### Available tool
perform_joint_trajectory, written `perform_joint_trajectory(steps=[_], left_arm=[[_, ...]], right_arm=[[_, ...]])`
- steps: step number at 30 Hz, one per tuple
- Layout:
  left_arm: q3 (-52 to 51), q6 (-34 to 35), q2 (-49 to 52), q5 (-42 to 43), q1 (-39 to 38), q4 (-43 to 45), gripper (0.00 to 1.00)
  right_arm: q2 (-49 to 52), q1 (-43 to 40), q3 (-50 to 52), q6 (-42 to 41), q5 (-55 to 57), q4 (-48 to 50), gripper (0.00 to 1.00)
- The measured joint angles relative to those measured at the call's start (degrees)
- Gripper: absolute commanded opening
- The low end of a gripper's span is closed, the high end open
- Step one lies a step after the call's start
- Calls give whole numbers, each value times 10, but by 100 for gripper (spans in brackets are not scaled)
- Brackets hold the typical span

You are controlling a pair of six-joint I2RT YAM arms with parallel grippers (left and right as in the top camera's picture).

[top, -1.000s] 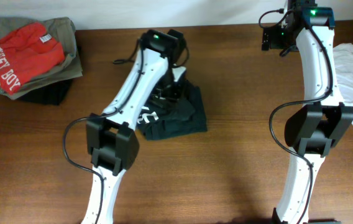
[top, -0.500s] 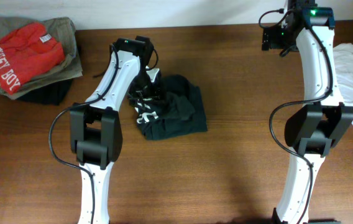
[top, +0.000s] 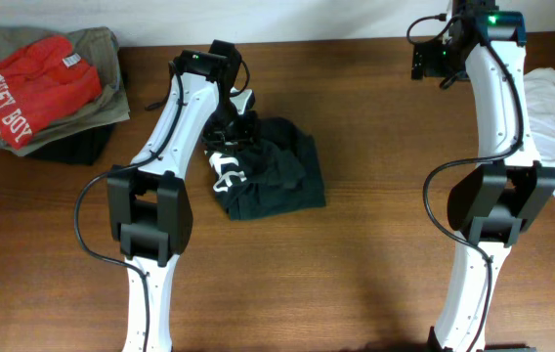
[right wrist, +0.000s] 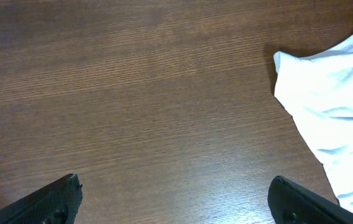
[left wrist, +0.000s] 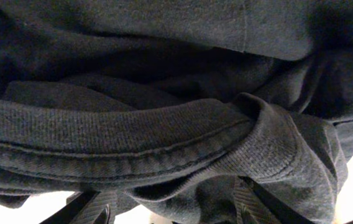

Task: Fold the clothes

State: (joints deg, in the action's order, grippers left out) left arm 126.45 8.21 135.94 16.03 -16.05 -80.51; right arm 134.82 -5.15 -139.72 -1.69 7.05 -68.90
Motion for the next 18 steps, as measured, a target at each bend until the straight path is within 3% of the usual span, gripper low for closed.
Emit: perform_joint_trajectory(steps=[10,11,17,18], left_arm=[[0,9,0,0,0,77,59],[0,9,0,0,0,77,55],[0,16,1,-2,-21,98,0],[0,15,3,-3,-31,100,1]], right_arm=[[0,0,0,0,0,0,99],[0,0,0,0,0,0,99],[0,0,0,0,0,0,99],[0,0,0,0,0,0,99]])
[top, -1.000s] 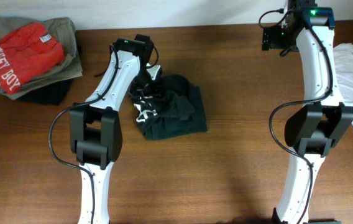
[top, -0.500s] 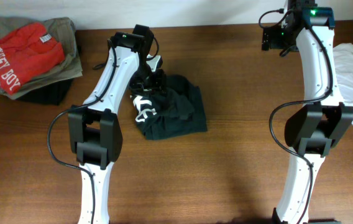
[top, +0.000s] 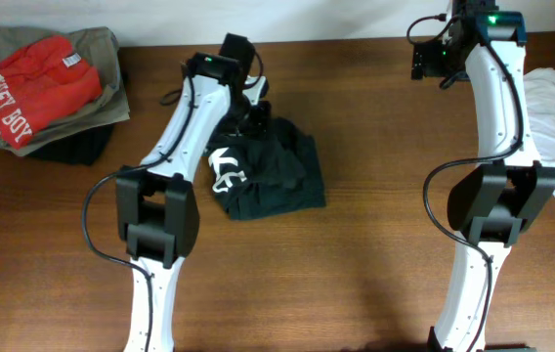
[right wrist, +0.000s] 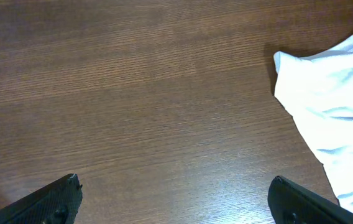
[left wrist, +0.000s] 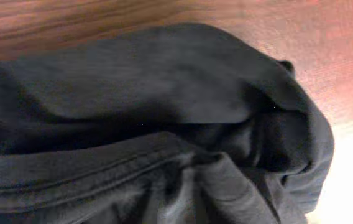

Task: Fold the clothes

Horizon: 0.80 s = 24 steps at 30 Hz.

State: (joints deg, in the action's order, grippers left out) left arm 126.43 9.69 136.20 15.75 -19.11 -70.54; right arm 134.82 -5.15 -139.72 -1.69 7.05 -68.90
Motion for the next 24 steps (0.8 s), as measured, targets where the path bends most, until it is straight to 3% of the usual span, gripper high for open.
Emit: perform_joint_trajectory(steps=[5,10,17,24], left_arm=[[8,2,7,-2,-37,-9,0],[61,2,6,-1,-78,-75,1],[-11,2,6,-3,-141,-58,3],[-14,2,-1,-69,-154,-162,7]], right_arm=[[0,0,0,0,0,0,99],[0,0,0,0,0,0,99],[0,0,0,0,0,0,99],[0,0,0,0,0,0,99]])
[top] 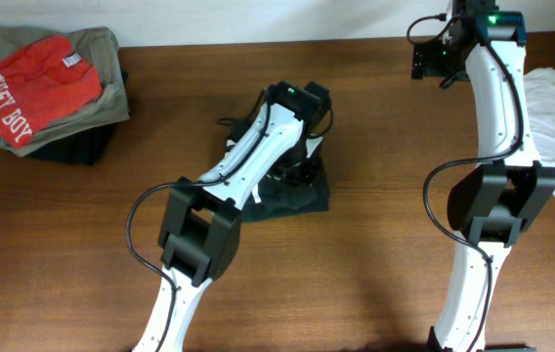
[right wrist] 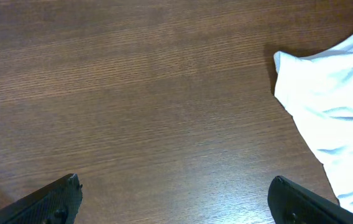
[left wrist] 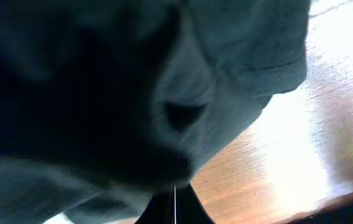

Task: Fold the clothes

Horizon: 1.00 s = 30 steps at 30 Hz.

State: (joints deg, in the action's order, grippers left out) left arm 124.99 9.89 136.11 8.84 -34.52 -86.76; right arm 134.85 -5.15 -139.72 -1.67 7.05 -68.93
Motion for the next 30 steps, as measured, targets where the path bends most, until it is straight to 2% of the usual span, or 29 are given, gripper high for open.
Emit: perform_joint_trajectory(steps=[1,2,3,4,7,11,15,16,17,21,22,24,30], left_arm=[[0,0,-9,-7,5,2,19],[0,0,-27,-12,12,7,50],[0,0,-50,-18,21,22,85],[0,0,-67,-19,27,33,96],[5,4,-126,-21,50,97,96],[8,28,-120,-23,61,162,95],[8,51,-55,-9,62,186,89],[8,53,-35,-5,62,189,84],[8,57,-16,0,62,189,83],[7,63,22,24,62,205,63],[7,62,22,34,62,209,48],[7,64,22,47,62,211,1],[34,59,22,59,62,175,1]], right_arm=[[0,0,0,0,0,0,99],[0,0,0,-1,0,0,99],[0,0,0,0,0,0,99],[0,0,0,0,0,0,99],[0,0,0,0,0,0,99],[0,0,0,0,0,0,99],[0,0,0,0,0,0,99],[0,0,0,0,0,0,99],[0,0,0,0,0,0,99],[0,0,0,0,0,0,99],[0,0,0,0,0,0,99],[0,0,0,0,0,0,99],[0,0,0,0,0,0,99]])
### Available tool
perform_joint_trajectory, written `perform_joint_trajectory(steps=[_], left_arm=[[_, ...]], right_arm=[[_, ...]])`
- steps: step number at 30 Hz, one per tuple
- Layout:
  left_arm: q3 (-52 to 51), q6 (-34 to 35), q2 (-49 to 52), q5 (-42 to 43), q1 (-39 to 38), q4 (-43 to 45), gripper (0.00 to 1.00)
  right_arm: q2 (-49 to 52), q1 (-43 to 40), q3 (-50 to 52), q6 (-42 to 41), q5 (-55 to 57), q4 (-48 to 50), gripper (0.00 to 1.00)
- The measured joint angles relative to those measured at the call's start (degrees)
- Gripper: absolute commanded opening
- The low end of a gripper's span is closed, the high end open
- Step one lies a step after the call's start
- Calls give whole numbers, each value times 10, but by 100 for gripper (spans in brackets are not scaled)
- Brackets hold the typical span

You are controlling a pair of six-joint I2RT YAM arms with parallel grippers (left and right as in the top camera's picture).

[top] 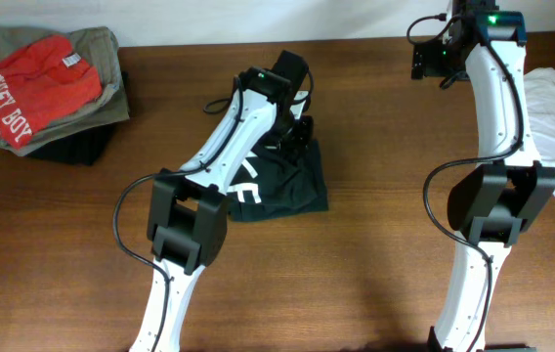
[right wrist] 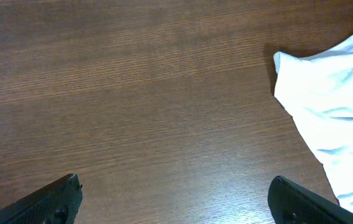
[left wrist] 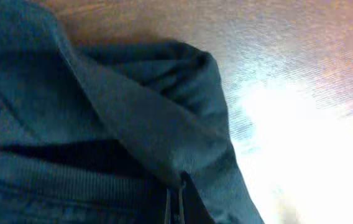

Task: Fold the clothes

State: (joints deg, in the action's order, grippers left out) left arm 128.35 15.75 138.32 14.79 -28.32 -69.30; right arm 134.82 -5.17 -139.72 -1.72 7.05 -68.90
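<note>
A black garment with a white print lies bunched in the middle of the table. My left gripper sits at its upper edge. In the left wrist view this gripper is shut on a raised fold of the dark cloth, which fills most of the view. My right gripper hangs open over bare wood at the back right, with nothing between its fingers. A white garment lies crumpled at the right edge, and its corner shows in the right wrist view.
A pile of folded clothes with a red shirt on top sits at the back left corner. The wooden table runs bare between the black garment and the right arm's base.
My left gripper, still shut on the cloth, has shifted a little left and toward the front. The garment's white print shows again. The right arm has not moved.
My left gripper was first pressed into the black garment's upper left edge. Then it was over the top edge, then at the upper right corner with its arm across the garment. Now it holds a fold near the top middle. The right gripper stayed open throughout.
</note>
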Motion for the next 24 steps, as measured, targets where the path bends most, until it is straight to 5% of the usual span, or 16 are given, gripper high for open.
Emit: perform_joint_trajectory(steps=[2,3,9,14,17,20,21,22,23,24], left_arm=[[21,-4,-1,0,0,-21,7],[29,-6,-6,0,0,-33,18],[37,-14,-24,0,-10,-50,24],[-12,-14,-24,0,-77,0,24],[-48,-14,-24,0,-117,10,6],[-51,-27,-24,0,-132,11,6],[-50,-27,-24,0,-131,10,13],[-50,-27,-27,-7,-129,9,43],[-50,-29,-34,-26,-125,2,59],[-50,-28,-48,-45,-120,-1,60]], right_arm=[[0,0,0,0,0,0,99],[0,0,0,0,0,0,99],[0,0,0,0,0,0,99],[0,0,0,0,0,0,99],[0,0,0,0,0,0,99],[0,0,0,0,0,0,99],[0,0,0,0,0,0,99],[0,0,0,0,0,0,99],[0,0,0,0,0,0,99],[0,0,0,0,0,0,99]])
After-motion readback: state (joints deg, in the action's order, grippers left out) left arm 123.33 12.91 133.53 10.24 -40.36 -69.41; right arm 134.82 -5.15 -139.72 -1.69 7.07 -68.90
